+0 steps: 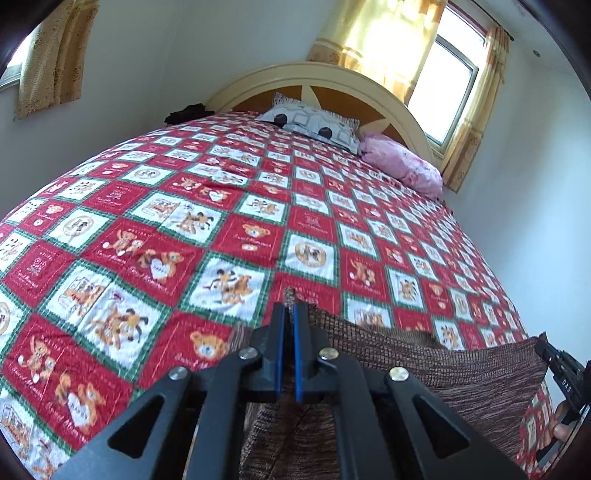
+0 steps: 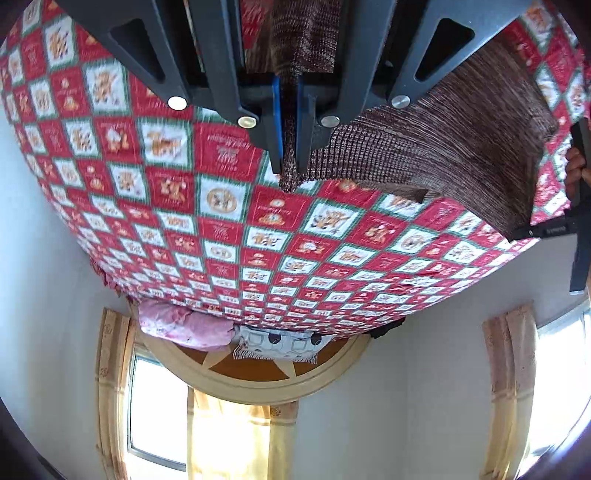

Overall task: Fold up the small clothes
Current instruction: 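Lower the fold onto the sweater and open both tools, then withdraw both tools above the folded brown sweater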

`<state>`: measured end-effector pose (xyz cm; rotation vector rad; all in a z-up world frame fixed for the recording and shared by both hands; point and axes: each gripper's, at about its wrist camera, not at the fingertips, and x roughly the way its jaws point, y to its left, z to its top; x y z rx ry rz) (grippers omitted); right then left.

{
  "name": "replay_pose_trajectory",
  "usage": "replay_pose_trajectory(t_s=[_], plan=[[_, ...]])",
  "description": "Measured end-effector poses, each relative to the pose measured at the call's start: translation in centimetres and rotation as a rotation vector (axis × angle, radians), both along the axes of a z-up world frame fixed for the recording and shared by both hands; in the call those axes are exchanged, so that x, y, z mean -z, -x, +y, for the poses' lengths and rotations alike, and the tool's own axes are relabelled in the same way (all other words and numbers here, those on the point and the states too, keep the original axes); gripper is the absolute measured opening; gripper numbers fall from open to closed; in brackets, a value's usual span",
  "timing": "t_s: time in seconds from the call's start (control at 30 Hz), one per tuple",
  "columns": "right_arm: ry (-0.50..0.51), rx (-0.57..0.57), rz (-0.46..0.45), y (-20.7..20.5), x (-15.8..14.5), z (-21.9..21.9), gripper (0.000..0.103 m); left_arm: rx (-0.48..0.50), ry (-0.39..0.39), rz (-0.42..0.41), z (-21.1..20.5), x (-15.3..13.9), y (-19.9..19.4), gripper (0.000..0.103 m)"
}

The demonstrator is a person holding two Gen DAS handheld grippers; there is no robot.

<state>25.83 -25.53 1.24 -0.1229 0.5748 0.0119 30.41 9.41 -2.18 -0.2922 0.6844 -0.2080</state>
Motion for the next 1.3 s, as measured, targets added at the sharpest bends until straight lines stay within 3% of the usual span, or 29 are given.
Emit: replay_pose_trajectory(t_s=[0.13,0.27,0.37,0.6,0.7,0.83,0.9,0.93,1.03,1.1,1.17,1.3], plan=[[0.059,0.02,0.002,-2.8,2.1,0.0,0.005,-0.033,0.001,0.007,-0.3,1.3,-2.1,0.004],[0.127,0.046,0.024,-5.0,5.2,0.3,0.005,-0.077,-0.06,0.029,-0.7,3.9,-4.5,0.004],[0.172,0.08,0.095,-6.5,8.2,-0.1,0.005,-0.083,-0.112,0.076,-1.0,6.2,-5.5,0.004],[0.126,0.146,0.248,-8.6,11.2,-2.4,0.006,-0.097,-0.087,0.173,0.0,7.7,-6.8,0.004],[0.116,0.163,0.246,-8.4,10.7,-2.8,0.016,-0.086,-0.05,0.19,0.4,7.4,-7.0,0.004],[-0.047,0.242,0.056,-4.5,6.0,-5.5,0.018,-0.078,-0.103,0.124,1.3,4.1,-4.7,0.008],[-0.131,0.282,-0.014,-1.4,3.6,-6.9,0.035,-0.051,-0.188,0.104,1.3,2.6,-2.8,0.014],[-0.144,0.29,-0.03,-0.2,2.9,-7.1,0.036,-0.038,-0.226,0.095,1.2,2.2,-1.8,0.016],[-0.161,0.24,-0.012,3.4,2.2,-6.5,0.036,0.039,-0.257,0.075,1.0,1.6,1.7,0.018],[-0.159,0.219,0.032,5.7,2.9,-5.4,0.036,0.071,-0.243,0.084,0.5,2.0,3.3,0.028],[-0.164,0.186,0.08,7.3,4.0,-4.0,0.036,0.108,-0.24,0.091,-0.6,2.6,5.1,0.048],[-0.084,0.128,0.108,10.5,6.1,-0.1,0.036,0.131,-0.318,0.07,-3.6,4.5,7.8,0.05]])
